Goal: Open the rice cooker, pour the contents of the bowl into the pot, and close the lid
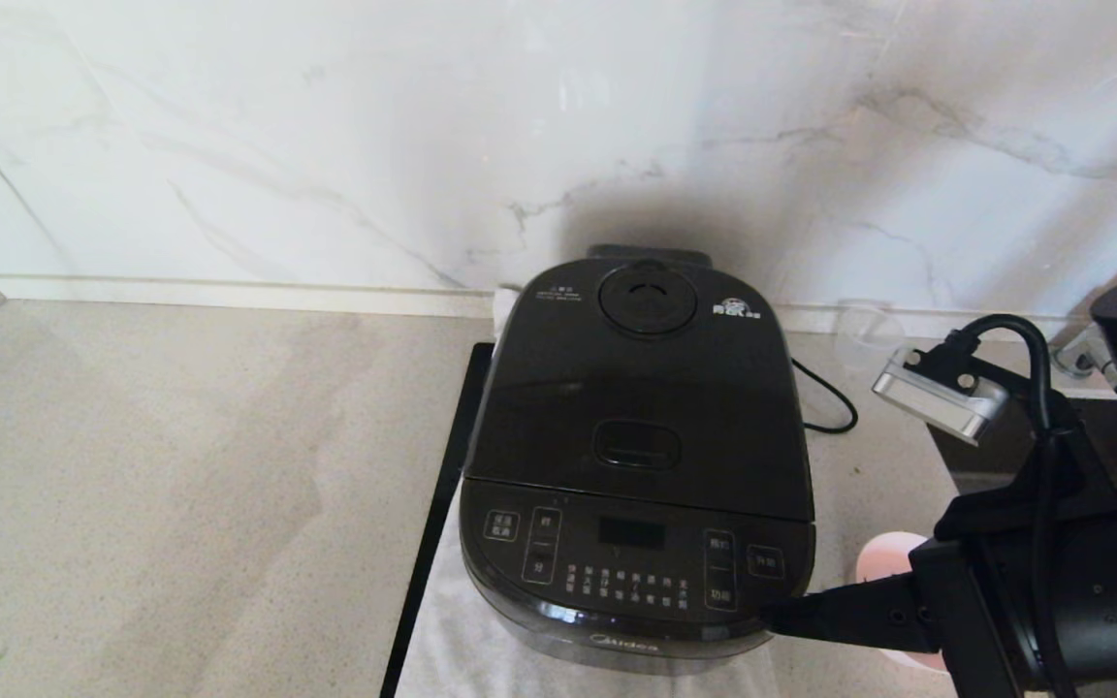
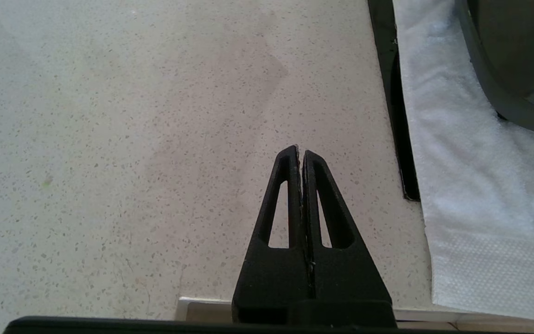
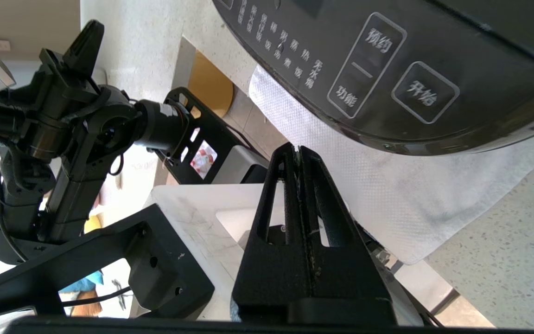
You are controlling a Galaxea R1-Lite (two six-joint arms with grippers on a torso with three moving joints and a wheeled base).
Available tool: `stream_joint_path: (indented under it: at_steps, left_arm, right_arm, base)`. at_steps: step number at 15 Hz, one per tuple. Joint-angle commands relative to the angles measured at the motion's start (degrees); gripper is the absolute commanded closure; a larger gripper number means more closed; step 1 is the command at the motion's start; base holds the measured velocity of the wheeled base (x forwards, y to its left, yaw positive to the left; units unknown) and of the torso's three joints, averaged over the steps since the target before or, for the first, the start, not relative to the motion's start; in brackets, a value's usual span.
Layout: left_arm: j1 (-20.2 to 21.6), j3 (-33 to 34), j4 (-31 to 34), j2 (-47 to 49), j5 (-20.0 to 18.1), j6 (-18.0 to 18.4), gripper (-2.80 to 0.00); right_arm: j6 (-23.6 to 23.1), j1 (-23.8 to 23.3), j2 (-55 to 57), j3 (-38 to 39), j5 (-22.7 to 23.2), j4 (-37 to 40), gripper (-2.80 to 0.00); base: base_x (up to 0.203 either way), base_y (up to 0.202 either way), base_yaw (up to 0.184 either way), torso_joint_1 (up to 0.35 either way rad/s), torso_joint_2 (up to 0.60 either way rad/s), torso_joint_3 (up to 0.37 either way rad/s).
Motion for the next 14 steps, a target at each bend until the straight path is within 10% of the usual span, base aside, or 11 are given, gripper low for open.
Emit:
stream_joint_path:
  at_steps: [1, 14]
  left_arm:
    - [-0.01, 0.00, 0.02, -0.09, -0.01, 0.05, 0.00]
    - [-0.01, 0.00, 0.02, -0.09, -0.01, -0.03, 0.00]
  right_arm:
    - [0.25, 0.21, 0.76, 0.08, 0.16, 0.00, 0.00]
    - [0.25, -1.81, -0.23, 0.34, 0.07, -0.27, 0.00]
  base:
    - [0.000, 0.000, 0.000, 0.000, 0.00, 0.000]
    - [0.000, 0.000, 0.000, 0.000, 0.00, 0.000]
